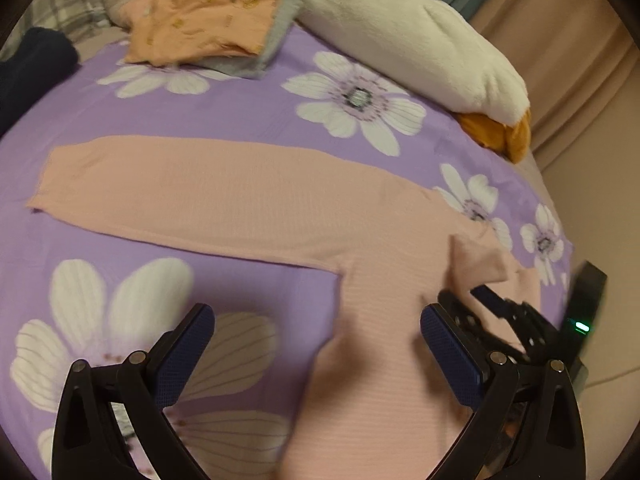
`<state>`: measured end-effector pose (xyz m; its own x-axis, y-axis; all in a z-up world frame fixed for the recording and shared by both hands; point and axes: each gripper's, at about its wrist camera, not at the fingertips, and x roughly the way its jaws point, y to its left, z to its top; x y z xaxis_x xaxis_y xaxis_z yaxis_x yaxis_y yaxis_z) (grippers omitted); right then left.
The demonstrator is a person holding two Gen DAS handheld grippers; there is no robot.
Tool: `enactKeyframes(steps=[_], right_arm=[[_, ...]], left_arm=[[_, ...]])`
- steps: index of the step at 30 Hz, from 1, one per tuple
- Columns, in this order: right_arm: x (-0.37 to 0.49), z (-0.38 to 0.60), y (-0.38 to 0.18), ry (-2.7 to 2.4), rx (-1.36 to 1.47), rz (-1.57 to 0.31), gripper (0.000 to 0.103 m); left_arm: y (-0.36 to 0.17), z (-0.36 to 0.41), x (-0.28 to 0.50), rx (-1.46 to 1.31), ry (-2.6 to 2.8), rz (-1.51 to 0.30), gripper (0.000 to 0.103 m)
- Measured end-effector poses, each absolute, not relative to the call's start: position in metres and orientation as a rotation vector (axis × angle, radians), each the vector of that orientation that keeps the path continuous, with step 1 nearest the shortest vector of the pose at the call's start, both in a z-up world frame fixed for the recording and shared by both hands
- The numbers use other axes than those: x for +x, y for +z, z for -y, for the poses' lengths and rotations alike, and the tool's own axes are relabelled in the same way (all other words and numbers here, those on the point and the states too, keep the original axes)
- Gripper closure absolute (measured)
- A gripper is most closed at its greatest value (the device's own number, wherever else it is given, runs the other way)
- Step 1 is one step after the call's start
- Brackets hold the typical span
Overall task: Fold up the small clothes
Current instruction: 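Fold the held sleeve across the sweater body with the right gripper, release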
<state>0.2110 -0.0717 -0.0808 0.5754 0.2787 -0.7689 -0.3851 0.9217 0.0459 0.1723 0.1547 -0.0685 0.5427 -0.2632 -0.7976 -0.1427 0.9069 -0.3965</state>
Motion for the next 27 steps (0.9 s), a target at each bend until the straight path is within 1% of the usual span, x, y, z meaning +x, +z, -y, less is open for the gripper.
enactKeyframes(steps=[3, 7, 11, 13, 17, 20, 21, 22, 23, 24, 25, 26, 27], right_arm=[[0.193, 0.122, -0.061, 0.452, 0.093, -0.84, 0.04], [0.179, 0.181, -0.056, 0.4, 0.267, -0.809, 0.038], [0.171, 0.216, -0.067, 0.346, 0.383, -0.802, 0.038], [0.168, 0.23, -0.075, 0.327, 0.445, -0.799, 0.038], [0.166, 0.25, -0.084, 0.316, 0.498, -0.796, 0.038], [0.165, 0.26, -0.089, 0.316, 0.505, -0.806, 0.038], [0.166, 0.262, -0.09, 0.318, 0.509, -0.808, 0.038], [0.166, 0.262, -0.091, 0.323, 0.51, -0.807, 0.038], [0.167, 0.264, -0.091, 0.326, 0.51, -0.808, 0.038], [0.167, 0.264, -0.091, 0.328, 0.508, -0.807, 0.038], [0.168, 0.265, -0.092, 0.332, 0.506, -0.806, 0.038], [0.168, 0.265, -0.091, 0.333, 0.5, -0.804, 0.038], [0.169, 0.265, -0.091, 0.331, 0.494, -0.803, 0.038]], left_arm=[[-0.069, -0.136, 0.187, -0.476, -0.158, -1.017, 0.001], [-0.07, -0.098, 0.208, -0.493, -0.307, -1.024, 0.001], [-0.075, -0.051, 0.223, -0.434, -0.41, -1.039, 0.001], [-0.08, -0.025, 0.228, -0.329, -0.42, -1.046, 0.001], [-0.094, 0.027, 0.222, -0.001, -0.407, -1.02, 0.001], [-0.103, 0.044, 0.217, 0.136, -0.386, -0.98, 0.001], [-0.107, 0.048, 0.219, 0.173, -0.361, -0.966, 0.007], [-0.11, 0.049, 0.222, 0.188, -0.341, -0.964, 0.017], [-0.113, 0.047, 0.227, 0.179, -0.328, -0.973, 0.022], [-0.114, 0.046, 0.231, 0.162, -0.327, -0.981, 0.031], [-0.116, 0.042, 0.238, 0.131, -0.318, -0.99, 0.037], [-0.117, 0.04, 0.242, 0.114, -0.306, -0.99, 0.038], [-0.117, 0.038, 0.246, 0.097, -0.284, -0.984, 0.043]])
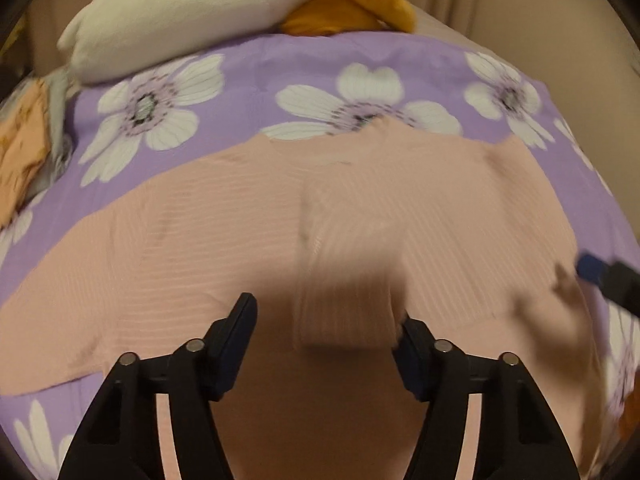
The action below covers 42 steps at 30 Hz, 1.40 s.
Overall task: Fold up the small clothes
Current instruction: 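Fold the held sleeve across the sweater body with the right gripper, release, then grasp the other sleeve cuff with the left gripper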
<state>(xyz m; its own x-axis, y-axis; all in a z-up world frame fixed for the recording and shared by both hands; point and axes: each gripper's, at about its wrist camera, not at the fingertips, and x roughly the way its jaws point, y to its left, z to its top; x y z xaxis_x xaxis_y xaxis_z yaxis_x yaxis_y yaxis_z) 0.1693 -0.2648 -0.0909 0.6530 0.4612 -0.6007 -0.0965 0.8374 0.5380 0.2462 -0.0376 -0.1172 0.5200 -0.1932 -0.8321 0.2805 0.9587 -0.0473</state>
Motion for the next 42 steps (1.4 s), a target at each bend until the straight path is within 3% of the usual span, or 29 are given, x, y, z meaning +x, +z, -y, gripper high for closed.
enactKeyframes(steps=[3, 4, 8, 17, 21, 23, 24, 26, 27, 28, 42], right_arm=[[0.174, 0.268, -0.093, 0.322, 0.488, -0.806, 0.038], [0.175, 0.27, -0.093, 0.316, 0.491, -0.806, 0.038], [0.177, 0.277, -0.092, 0.293, 0.508, -0.794, 0.038], [0.211, 0.289, -0.106, 0.181, 0.501, -0.85, 0.038], [0.223, 0.297, -0.13, 0.095, 0.509, -0.964, 0.052], [0.218, 0.296, -0.127, 0.094, 0.505, -0.952, 0.051], [0.214, 0.295, -0.121, 0.098, 0.505, -0.942, 0.05], [0.204, 0.291, -0.109, 0.117, 0.491, -0.914, 0.045], [0.199, 0.288, -0.102, 0.128, 0.482, -0.899, 0.043], [0.193, 0.285, -0.094, 0.142, 0.475, -0.884, 0.041], [0.133, 0.233, -0.053, 0.286, 0.455, -0.792, 0.029]], left_arm=[[-0.116, 0.023, 0.254, -0.011, -0.254, -0.978, 0.086], [-0.116, 0.013, 0.256, -0.074, -0.237, -0.977, 0.091], [-0.116, -0.019, 0.252, -0.236, -0.193, -0.946, 0.092], [-0.117, -0.053, 0.241, -0.302, -0.113, -0.953, 0.092], [-0.117, -0.081, 0.237, -0.364, -0.09, -0.985, 0.092], [-0.116, -0.095, 0.231, -0.38, -0.084, -1.001, 0.092], [-0.114, -0.109, 0.224, -0.4, -0.081, -1.001, 0.086], [-0.11, -0.13, 0.215, -0.44, -0.067, -1.002, 0.057], [-0.108, -0.149, 0.205, -0.48, -0.04, -0.991, 0.035], [-0.106, -0.161, 0.199, -0.508, -0.019, -0.976, 0.028], [-0.142, -0.331, 0.149, -1.005, 0.149, -0.793, 0.027]])
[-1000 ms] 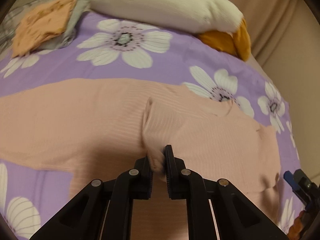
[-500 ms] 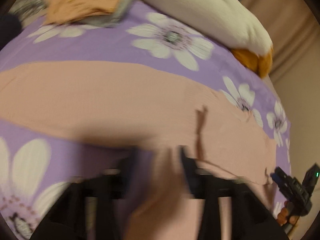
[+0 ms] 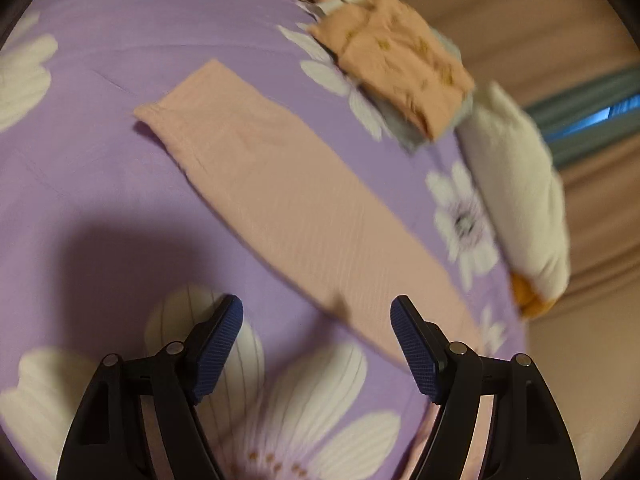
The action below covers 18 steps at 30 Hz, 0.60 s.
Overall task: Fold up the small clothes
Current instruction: 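Grasp the other sleeve cuff with the left gripper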
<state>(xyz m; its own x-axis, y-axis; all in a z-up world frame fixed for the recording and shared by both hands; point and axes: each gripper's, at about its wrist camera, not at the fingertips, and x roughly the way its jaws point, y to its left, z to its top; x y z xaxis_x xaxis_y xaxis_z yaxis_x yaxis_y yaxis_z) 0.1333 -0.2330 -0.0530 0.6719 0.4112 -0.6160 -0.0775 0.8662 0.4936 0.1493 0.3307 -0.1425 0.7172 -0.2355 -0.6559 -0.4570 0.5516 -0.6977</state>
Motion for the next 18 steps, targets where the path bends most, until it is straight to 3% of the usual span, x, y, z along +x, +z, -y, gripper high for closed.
enactKeyframes(steps=[9, 11, 14, 15, 16, 18], right_arm=[[0.138, 0.213, -0.057, 0.275, 0.42, -0.809, 0.029], [0.139, 0.213, -0.058, 0.271, 0.42, -0.81, 0.029], [0.14, 0.216, -0.061, 0.257, 0.425, -0.812, 0.029], [0.14, 0.218, -0.062, 0.253, 0.426, -0.813, 0.029], [0.139, 0.219, -0.063, 0.251, 0.427, -0.814, 0.029], [0.139, 0.222, -0.065, 0.245, 0.433, -0.815, 0.029]], left_arm=[[-0.144, -0.362, 0.184, -1.049, 0.218, -0.68, 0.027], [-0.142, -0.374, 0.185, -1.041, 0.244, -0.674, 0.032], [-0.138, -0.383, 0.192, -0.982, 0.3, -0.71, 0.064], [-0.135, -0.384, 0.195, -0.946, 0.321, -0.739, 0.094], [-0.131, -0.383, 0.197, -0.913, 0.319, -0.76, 0.102], [-0.115, -0.374, 0.198, -0.839, 0.282, -0.753, 0.102]])
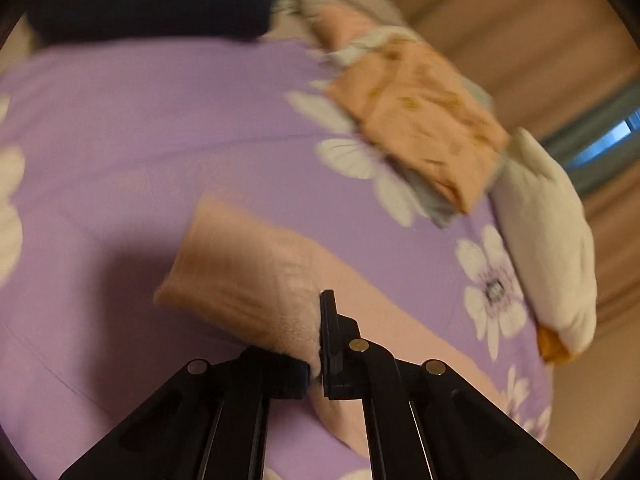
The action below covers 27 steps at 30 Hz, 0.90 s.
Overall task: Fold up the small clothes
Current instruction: 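Grasp the other sleeve cuff with the left gripper, then fold the held sleeve across the sweater body with the left gripper, release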
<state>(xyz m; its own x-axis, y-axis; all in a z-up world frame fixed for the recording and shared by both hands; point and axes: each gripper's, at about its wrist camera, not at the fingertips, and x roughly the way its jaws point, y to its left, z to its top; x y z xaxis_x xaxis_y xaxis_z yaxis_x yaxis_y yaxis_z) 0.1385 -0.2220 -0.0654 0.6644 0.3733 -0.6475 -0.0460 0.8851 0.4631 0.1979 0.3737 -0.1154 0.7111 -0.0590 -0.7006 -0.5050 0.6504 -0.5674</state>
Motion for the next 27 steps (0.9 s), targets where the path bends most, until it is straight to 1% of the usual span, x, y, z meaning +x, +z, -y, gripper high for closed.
enactKeyframes(steps=[5, 9, 13, 18, 22, 27], right_arm=[[0.136, 0.228, -0.067, 0.245, 0.474, -0.806, 0.029], [0.128, 0.231, -0.065, 0.256, 0.475, -0.792, 0.029], [0.123, 0.241, -0.066, 0.255, 0.477, -0.787, 0.029], [0.12, 0.261, -0.072, 0.237, 0.504, -0.785, 0.029], [0.119, 0.279, -0.079, 0.218, 0.523, -0.784, 0.029], [0.117, 0.299, -0.089, 0.192, 0.558, -0.786, 0.029]], left_arm=[[-0.058, -0.311, 0.2, -0.614, 0.15, -0.713, 0.102], [-0.015, -0.237, 0.206, -0.474, 0.004, -0.675, 0.102], [0.005, -0.169, 0.218, -0.366, -0.096, -0.67, 0.102], [0.003, -0.089, 0.232, -0.276, -0.211, -0.712, 0.102], [-0.012, -0.024, 0.242, -0.204, -0.287, -0.756, 0.102], [-0.038, 0.038, 0.241, -0.114, -0.347, -0.815, 0.102]])
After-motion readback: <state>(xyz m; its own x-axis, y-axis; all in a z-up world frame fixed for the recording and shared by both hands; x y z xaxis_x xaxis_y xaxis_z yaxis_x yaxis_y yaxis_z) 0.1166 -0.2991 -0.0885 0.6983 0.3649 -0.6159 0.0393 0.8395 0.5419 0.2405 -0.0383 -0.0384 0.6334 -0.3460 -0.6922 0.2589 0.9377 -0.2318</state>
